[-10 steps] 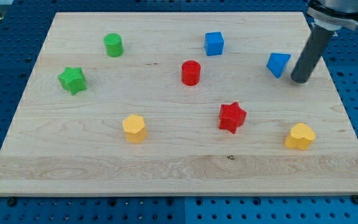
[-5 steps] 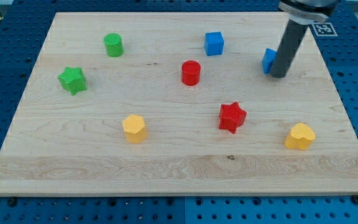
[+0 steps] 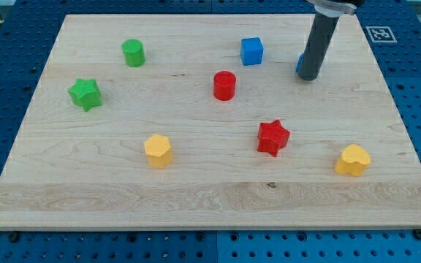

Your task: Move the blue triangle closely to the blue cube

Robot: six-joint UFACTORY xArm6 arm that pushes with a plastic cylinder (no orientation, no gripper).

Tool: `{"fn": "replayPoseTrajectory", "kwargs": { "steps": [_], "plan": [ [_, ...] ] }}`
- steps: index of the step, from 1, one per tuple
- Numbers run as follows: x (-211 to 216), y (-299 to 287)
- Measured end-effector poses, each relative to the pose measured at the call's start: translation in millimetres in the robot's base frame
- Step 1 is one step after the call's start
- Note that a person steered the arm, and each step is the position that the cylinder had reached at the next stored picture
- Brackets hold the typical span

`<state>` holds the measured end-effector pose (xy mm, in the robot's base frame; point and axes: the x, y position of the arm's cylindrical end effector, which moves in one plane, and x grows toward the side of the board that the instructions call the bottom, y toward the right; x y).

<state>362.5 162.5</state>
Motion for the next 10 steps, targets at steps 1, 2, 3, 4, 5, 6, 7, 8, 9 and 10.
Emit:
{"fn": "replayPoseTrajectory", "kwargs": {
  "steps": [1,2,3,4,5,6,7,8,9,10],
  "plan": [
    [0,-15],
    [5,-5],
    [6,14],
    [0,27],
    [-22,-5],
    [-36,-43],
    [-33,-9],
    [-24,33],
    [-12,49],
    [-12,49]
  ]
}}
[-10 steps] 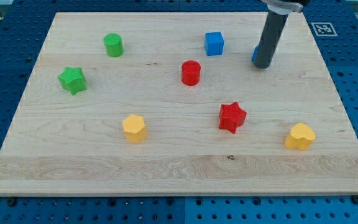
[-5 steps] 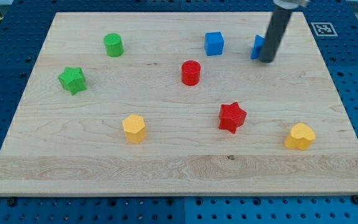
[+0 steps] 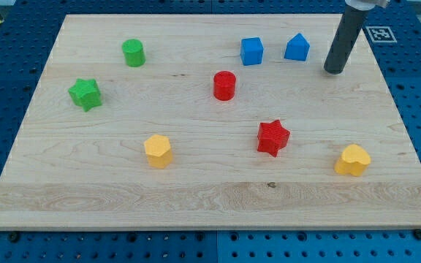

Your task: Move the blue triangle closely to the blue cube

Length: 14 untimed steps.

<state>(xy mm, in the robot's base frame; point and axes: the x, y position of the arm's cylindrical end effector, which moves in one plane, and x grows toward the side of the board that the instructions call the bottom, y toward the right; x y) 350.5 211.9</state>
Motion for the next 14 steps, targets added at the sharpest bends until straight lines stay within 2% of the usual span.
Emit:
{"fn": "replayPoseTrajectory", "kwargs": {
  "steps": [2,5,6,7,8,9,10,12,13,14],
  "plan": [
    [-30,3],
    [-30,-19],
    [-29,4],
    [-59,17],
    [-76,-33],
    [-74,-69],
    [-73,-77],
    [-62,-11],
    [-37,-16],
    [-37,-16]
  ]
}}
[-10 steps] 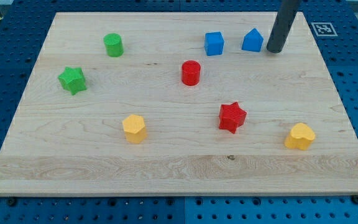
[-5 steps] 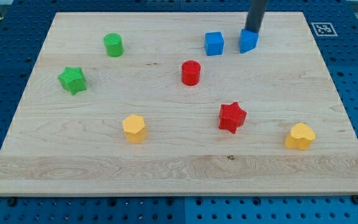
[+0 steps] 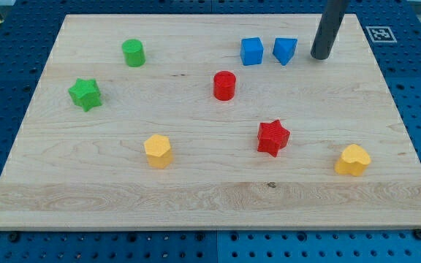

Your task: Move the blue triangle closely to the blue cube

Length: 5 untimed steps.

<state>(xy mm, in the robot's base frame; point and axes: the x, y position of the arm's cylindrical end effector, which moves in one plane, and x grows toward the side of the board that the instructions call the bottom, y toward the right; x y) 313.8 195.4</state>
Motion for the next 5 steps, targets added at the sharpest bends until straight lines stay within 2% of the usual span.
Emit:
{"fn": "replayPoseTrajectory", "kwargs": {
  "steps": [5],
  "plan": [
    [2,-30]
  ]
}}
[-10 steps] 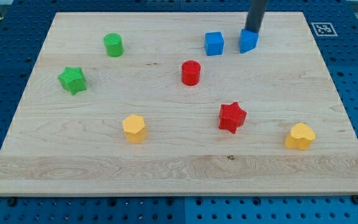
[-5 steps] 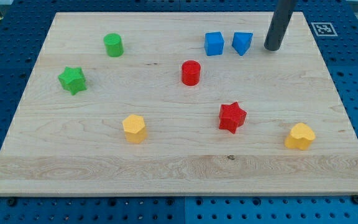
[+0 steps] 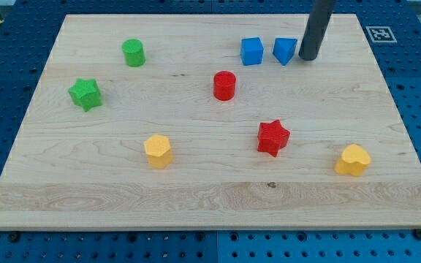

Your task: Move the blue triangle closely to the blue cube

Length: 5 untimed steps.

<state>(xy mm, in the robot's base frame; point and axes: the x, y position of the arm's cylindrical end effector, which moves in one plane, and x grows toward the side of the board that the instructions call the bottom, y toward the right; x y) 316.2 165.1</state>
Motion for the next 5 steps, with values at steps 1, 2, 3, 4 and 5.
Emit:
{"fn": "replayPoseTrajectory", "kwargs": {
  "steps": [1,2,3,4,5],
  "plan": [
    [-3,-13],
    [-3,-14],
    [6,-14],
    [24,-14],
    [46,-15]
  ]
}}
